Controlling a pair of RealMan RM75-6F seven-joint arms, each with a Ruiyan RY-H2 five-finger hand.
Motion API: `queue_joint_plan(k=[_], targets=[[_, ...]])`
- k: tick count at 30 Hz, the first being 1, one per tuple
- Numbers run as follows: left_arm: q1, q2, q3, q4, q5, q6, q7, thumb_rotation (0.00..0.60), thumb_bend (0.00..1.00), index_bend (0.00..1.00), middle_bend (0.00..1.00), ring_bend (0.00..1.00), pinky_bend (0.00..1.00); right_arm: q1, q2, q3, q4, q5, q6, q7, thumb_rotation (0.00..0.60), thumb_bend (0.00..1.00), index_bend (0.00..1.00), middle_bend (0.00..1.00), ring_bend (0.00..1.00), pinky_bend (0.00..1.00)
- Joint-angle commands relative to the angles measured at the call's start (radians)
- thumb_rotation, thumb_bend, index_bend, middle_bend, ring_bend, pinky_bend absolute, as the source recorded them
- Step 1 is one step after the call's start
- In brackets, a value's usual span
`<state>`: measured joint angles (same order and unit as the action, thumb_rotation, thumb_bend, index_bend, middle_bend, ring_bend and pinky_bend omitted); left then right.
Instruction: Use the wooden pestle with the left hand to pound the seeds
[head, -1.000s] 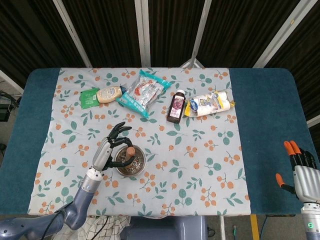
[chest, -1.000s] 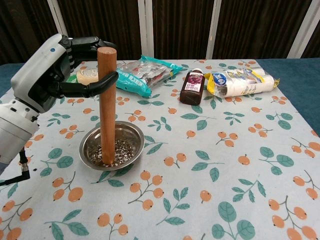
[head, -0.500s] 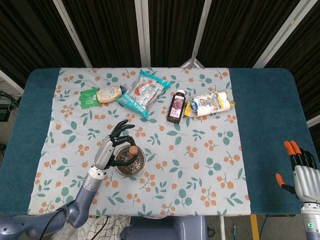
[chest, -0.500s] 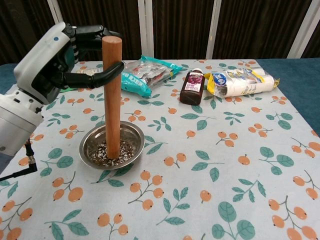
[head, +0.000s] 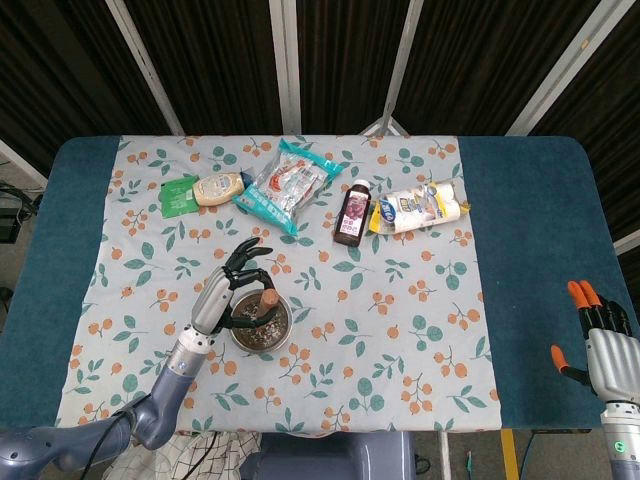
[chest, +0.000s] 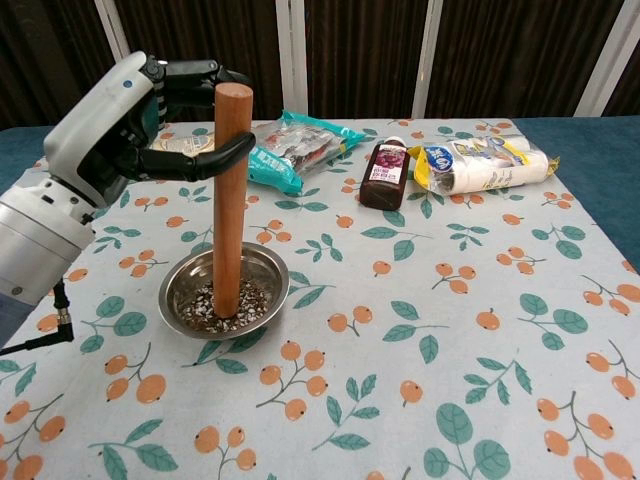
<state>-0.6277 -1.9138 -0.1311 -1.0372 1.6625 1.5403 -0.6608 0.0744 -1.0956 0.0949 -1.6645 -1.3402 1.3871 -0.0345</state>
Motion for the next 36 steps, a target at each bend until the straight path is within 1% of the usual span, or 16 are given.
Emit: queue_joint_plan(k=[1, 9, 17, 23, 29, 32, 35, 36], targets=[[0.008, -0.015, 0.013, 0.031, -0.005, -0.002, -0.025, 0.600, 0.68, 0.63, 0.66, 0.18, 0.09, 0.000, 0.000, 0.000, 0.000, 0.002, 0.000, -0.001, 0.600, 0.37, 0.00, 0.00, 0.00, 0.00], [0.019, -0.018, 0.023, 0.055, -0.002, 0.014, -0.044, 0.600, 0.67, 0.63, 0.66, 0.18, 0.09, -0.002, -0.002, -0.001, -0.002, 0.000, 0.005, -0.009, 0.600, 0.37, 0.00, 0.00, 0.00, 0.00], [-0.002, 0.023, -0.018, -0.046, 0.006, 0.040, -0.007, 0.600, 0.67, 0.63, 0.66, 0.18, 0.09, -0.006, -0.001, -0.002, -0.003, -0.004, 0.015, -0.009, 0.600, 0.37, 0.00, 0.00, 0.00, 0.00], [-0.018, 0.085, -0.038, -0.161, 0.009, 0.020, 0.079, 0.600, 0.67, 0.63, 0.66, 0.18, 0.09, -0.008, 0.001, -0.004, -0.005, -0.003, 0.014, -0.007, 0.600, 0.37, 0.00, 0.00, 0.00, 0.00], [-0.024, 0.156, -0.056, -0.277, 0.013, 0.004, 0.193, 0.600, 0.67, 0.63, 0.66, 0.18, 0.10, -0.010, 0.002, -0.005, -0.005, -0.008, 0.019, -0.005, 0.600, 0.37, 0.00, 0.00, 0.00, 0.00], [-0.027, 0.216, -0.064, -0.334, 0.005, -0.030, 0.282, 0.600, 0.67, 0.63, 0.66, 0.18, 0.10, -0.010, 0.005, -0.006, -0.007, -0.007, 0.016, -0.001, 0.600, 0.37, 0.00, 0.00, 0.00, 0.00], [-0.024, 0.306, -0.072, -0.394, -0.014, -0.071, 0.385, 0.600, 0.67, 0.64, 0.66, 0.18, 0.10, -0.010, 0.007, -0.006, -0.008, -0.008, 0.015, 0.002, 0.600, 0.37, 0.00, 0.00, 0.00, 0.00], [-0.021, 0.323, -0.073, -0.405, -0.018, -0.077, 0.402, 0.600, 0.67, 0.64, 0.66, 0.18, 0.10, -0.010, 0.007, -0.007, -0.008, -0.008, 0.014, 0.003, 0.600, 0.37, 0.00, 0.00, 0.00, 0.00]])
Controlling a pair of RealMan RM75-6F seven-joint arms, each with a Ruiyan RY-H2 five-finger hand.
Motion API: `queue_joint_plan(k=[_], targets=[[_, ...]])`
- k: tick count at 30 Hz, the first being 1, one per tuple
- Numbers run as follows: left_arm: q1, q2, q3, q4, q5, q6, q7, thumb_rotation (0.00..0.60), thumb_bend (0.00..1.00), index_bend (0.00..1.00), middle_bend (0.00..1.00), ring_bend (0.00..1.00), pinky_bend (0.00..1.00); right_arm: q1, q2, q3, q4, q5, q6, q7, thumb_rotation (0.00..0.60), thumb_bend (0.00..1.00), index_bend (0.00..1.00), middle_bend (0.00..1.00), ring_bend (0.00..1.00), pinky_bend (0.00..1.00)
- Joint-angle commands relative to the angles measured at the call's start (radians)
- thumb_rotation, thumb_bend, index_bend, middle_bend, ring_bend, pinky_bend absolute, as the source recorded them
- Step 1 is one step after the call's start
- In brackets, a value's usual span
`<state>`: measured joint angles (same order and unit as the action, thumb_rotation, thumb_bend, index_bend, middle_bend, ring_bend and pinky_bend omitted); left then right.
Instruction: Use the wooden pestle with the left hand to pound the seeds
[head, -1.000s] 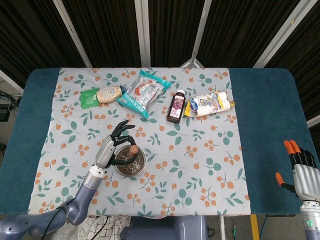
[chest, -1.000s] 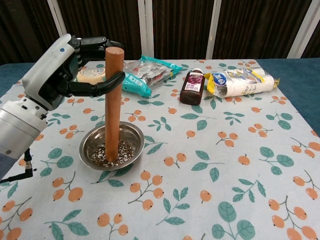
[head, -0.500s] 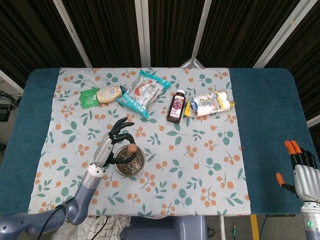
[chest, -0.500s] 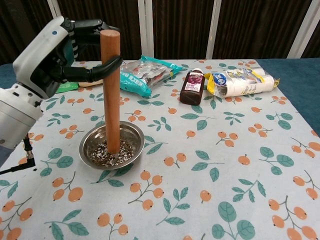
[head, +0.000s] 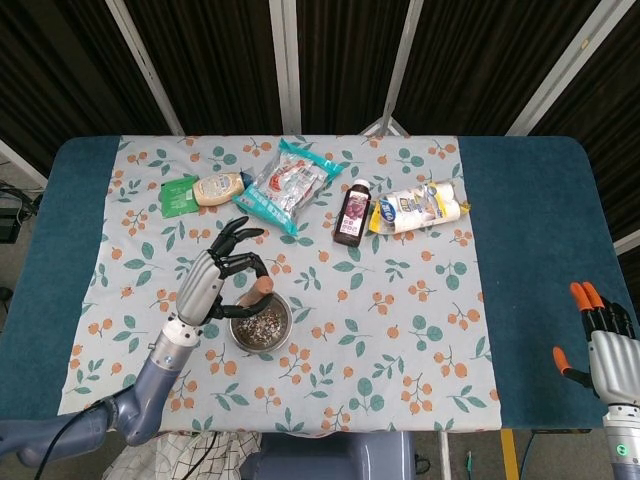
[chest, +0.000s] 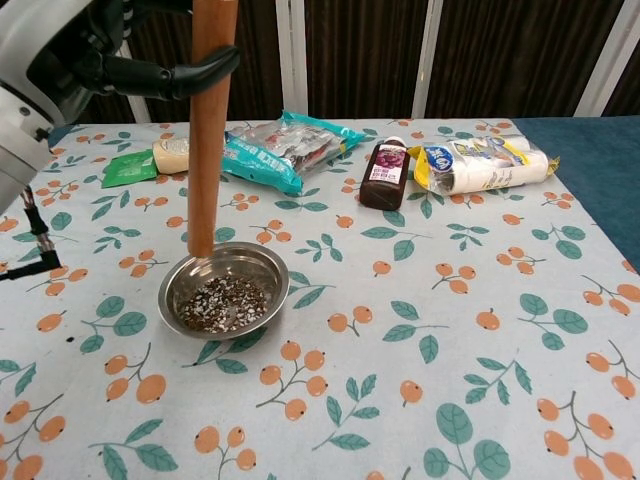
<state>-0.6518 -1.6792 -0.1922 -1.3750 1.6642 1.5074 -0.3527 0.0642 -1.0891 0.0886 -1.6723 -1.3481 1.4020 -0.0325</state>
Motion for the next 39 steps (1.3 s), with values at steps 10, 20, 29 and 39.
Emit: queue_joint_plan(k=[10, 20, 29, 39], targets=[[0.065, 0.283, -0.005, -0.072, -0.111, -0.105, 0.219, 0.600, 0.67, 0.64, 0.67, 0.19, 0.10, 0.001, 0.004, -0.005, -0.012, 0.002, -0.010, -0.004, 0.600, 0.37, 0.00, 0.00, 0.00, 0.00], [0.079, 0.259, 0.074, 0.144, -0.102, -0.178, 0.229, 0.600, 0.67, 0.65, 0.67, 0.19, 0.10, 0.004, 0.001, -0.004, -0.015, 0.015, -0.019, -0.018, 0.600, 0.37, 0.00, 0.00, 0.00, 0.00], [0.093, 0.195, 0.135, 0.262, -0.069, -0.195, 0.211, 0.600, 0.67, 0.65, 0.67, 0.20, 0.10, 0.004, 0.003, -0.004, -0.016, 0.015, -0.019, -0.016, 0.600, 0.37, 0.00, 0.00, 0.00, 0.00], [0.097, 0.183, 0.163, 0.299, -0.053, -0.210, 0.237, 0.600, 0.65, 0.65, 0.67, 0.20, 0.10, 0.002, 0.003, -0.006, -0.015, 0.009, -0.014, -0.019, 0.600, 0.37, 0.00, 0.00, 0.00, 0.00]])
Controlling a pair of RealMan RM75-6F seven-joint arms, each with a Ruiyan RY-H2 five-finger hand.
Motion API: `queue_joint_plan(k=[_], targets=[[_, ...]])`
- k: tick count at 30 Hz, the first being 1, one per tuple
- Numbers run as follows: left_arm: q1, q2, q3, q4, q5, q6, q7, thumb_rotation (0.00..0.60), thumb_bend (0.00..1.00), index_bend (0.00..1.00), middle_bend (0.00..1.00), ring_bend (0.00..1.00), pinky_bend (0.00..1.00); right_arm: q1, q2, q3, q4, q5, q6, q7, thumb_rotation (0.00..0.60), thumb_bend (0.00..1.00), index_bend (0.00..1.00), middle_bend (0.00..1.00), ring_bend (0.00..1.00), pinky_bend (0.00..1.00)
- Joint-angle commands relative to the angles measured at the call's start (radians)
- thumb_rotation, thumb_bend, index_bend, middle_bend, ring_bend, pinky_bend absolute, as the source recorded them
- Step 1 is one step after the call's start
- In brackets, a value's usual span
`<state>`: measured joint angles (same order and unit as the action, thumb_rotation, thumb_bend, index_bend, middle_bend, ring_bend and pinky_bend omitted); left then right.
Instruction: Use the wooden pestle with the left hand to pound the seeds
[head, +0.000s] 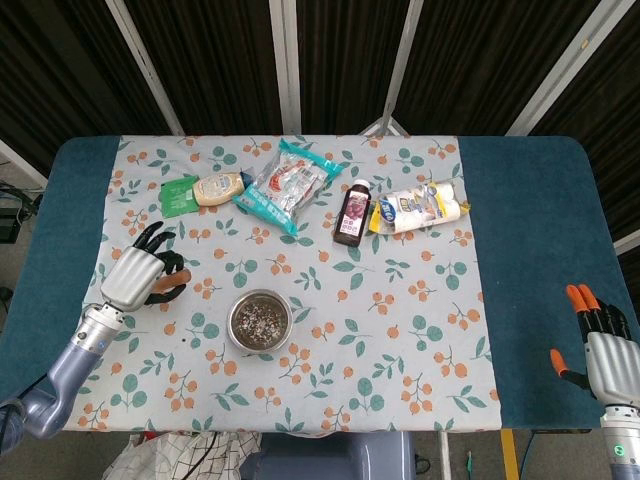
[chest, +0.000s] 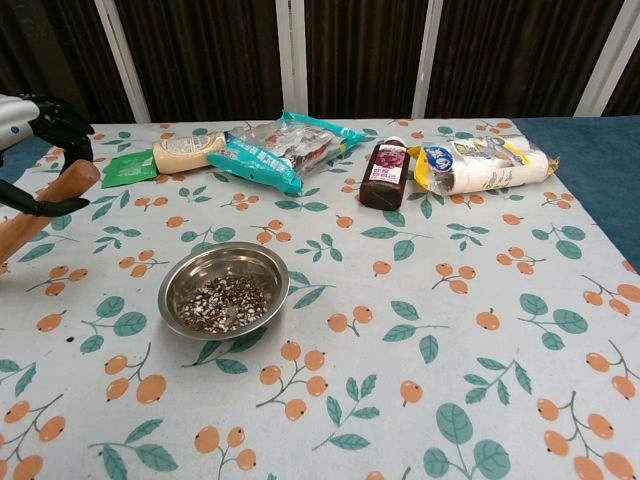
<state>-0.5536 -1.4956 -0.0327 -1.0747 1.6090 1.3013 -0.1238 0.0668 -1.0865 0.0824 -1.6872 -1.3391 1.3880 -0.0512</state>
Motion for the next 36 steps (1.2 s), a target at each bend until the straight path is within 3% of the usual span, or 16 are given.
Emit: queue_joint_plan(k=[1, 3, 6, 11, 14, 25, 31, 36], targets=[[-0.001, -0.001, 0.004, -0.002, 0.003, -0.006, 0.013, 0.600, 0.65, 0.65, 0.67, 0.20, 0.10, 0.000, 0.000, 0.000, 0.000, 0.000, 0.001, -0.001, 0.600, 0.37, 0.00, 0.00, 0.00, 0.00], [-0.001, -0.004, 0.004, -0.003, -0.002, -0.014, 0.020, 0.600, 0.63, 0.64, 0.66, 0.20, 0.10, -0.001, 0.000, 0.001, 0.000, 0.000, 0.003, -0.002, 0.600, 0.37, 0.00, 0.00, 0.00, 0.00], [0.001, -0.011, -0.002, -0.009, -0.016, -0.021, 0.026, 0.600, 0.55, 0.57, 0.56, 0.19, 0.09, -0.002, 0.000, 0.001, 0.000, 0.001, 0.003, -0.002, 0.600, 0.37, 0.00, 0.00, 0.00, 0.00], [0.005, -0.013, -0.013, -0.029, -0.034, -0.023, 0.026, 0.600, 0.41, 0.35, 0.30, 0.10, 0.02, 0.000, 0.001, 0.001, -0.001, 0.001, 0.001, -0.001, 0.600, 0.37, 0.00, 0.00, 0.00, 0.00], [0.008, -0.010, -0.024, -0.048, -0.049, -0.022, 0.028, 0.600, 0.38, 0.23, 0.23, 0.06, 0.00, -0.001, 0.000, 0.000, 0.001, -0.002, 0.003, 0.000, 0.600, 0.37, 0.00, 0.00, 0.00, 0.00], [0.049, 0.046, -0.045, -0.190, -0.092, 0.010, 0.060, 0.600, 0.33, 0.19, 0.19, 0.06, 0.00, -0.003, 0.002, 0.001, 0.003, -0.003, 0.008, -0.002, 0.600, 0.37, 0.00, 0.00, 0.00, 0.00], [0.144, 0.140, -0.037, -0.380, -0.140, 0.097, 0.164, 0.600, 0.24, 0.15, 0.13, 0.00, 0.00, -0.005, 0.001, 0.004, 0.014, -0.012, 0.023, -0.005, 0.600, 0.37, 0.00, 0.00, 0.00, 0.00], [0.240, 0.263, 0.015, -0.566, -0.191, 0.144, 0.318, 0.600, 0.20, 0.06, 0.01, 0.00, 0.00, -0.006, -0.003, 0.005, 0.025, -0.026, 0.040, -0.016, 0.600, 0.37, 0.00, 0.00, 0.00, 0.00]])
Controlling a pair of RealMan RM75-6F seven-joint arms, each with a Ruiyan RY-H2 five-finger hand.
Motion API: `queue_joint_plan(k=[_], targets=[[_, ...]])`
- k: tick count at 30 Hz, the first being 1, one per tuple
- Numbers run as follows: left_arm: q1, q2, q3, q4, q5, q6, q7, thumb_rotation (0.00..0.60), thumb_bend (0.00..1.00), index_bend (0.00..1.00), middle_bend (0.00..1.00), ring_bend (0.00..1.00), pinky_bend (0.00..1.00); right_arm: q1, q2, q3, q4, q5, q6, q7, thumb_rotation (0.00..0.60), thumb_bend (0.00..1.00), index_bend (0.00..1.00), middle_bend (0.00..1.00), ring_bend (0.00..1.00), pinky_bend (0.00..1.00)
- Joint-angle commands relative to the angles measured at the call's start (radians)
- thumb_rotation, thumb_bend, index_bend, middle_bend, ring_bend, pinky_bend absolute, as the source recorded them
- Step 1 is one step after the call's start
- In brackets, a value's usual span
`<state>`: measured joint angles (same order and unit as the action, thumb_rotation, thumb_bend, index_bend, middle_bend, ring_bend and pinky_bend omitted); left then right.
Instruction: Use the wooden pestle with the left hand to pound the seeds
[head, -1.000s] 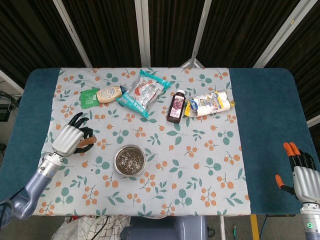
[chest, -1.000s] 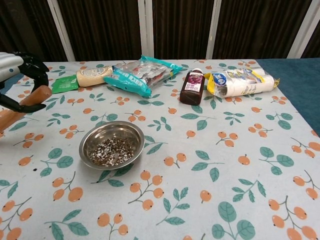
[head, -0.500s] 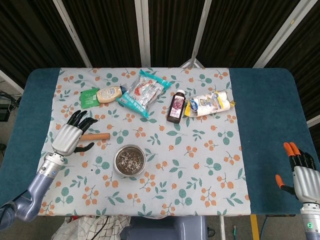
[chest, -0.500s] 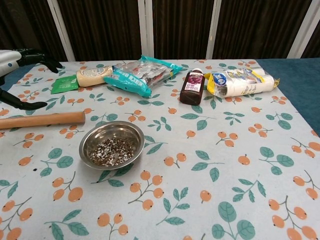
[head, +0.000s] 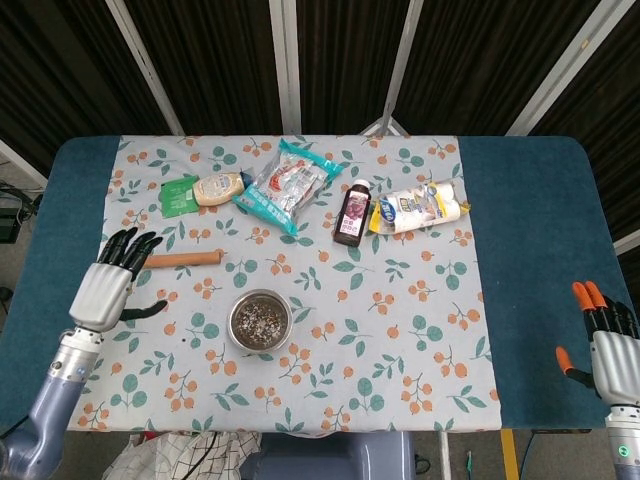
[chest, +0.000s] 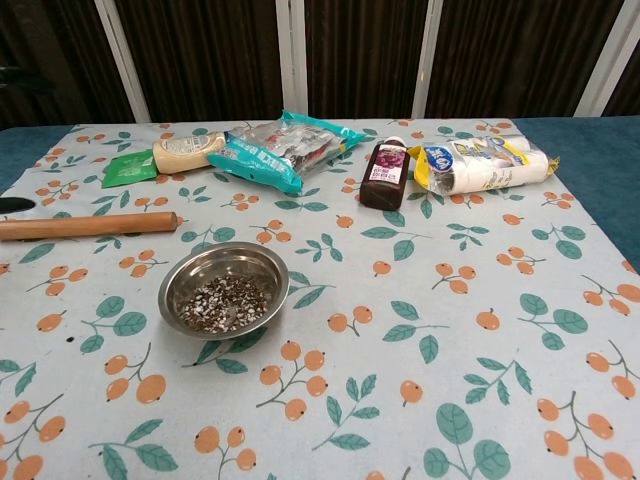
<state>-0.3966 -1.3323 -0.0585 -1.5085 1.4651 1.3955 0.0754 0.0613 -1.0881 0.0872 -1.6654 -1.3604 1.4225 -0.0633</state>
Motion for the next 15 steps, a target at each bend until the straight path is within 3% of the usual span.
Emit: queue_joint_plan(k=[1, 9, 15], targets=[[0.102, 0.120, 0.052, -0.156, -0.053, 0.063, 0.142, 0.600, 0.19, 0.05, 0.00, 0.00, 0.00, -0.001, -0.003, 0.001, 0.006, -0.009, 0.010, -0.007, 0.600, 0.37, 0.00, 0.00, 0.00, 0.00], [0.231, 0.194, 0.116, -0.190, -0.053, 0.157, 0.151, 0.600, 0.17, 0.00, 0.00, 0.00, 0.00, -0.005, -0.016, 0.007, 0.033, -0.040, 0.055, -0.036, 0.600, 0.37, 0.00, 0.00, 0.00, 0.00], [0.265, 0.197, 0.113, -0.164, -0.018, 0.191, 0.113, 0.600, 0.17, 0.00, 0.00, 0.00, 0.00, -0.005, -0.025, 0.006, 0.035, -0.046, 0.058, -0.039, 0.600, 0.37, 0.00, 0.00, 0.00, 0.00]])
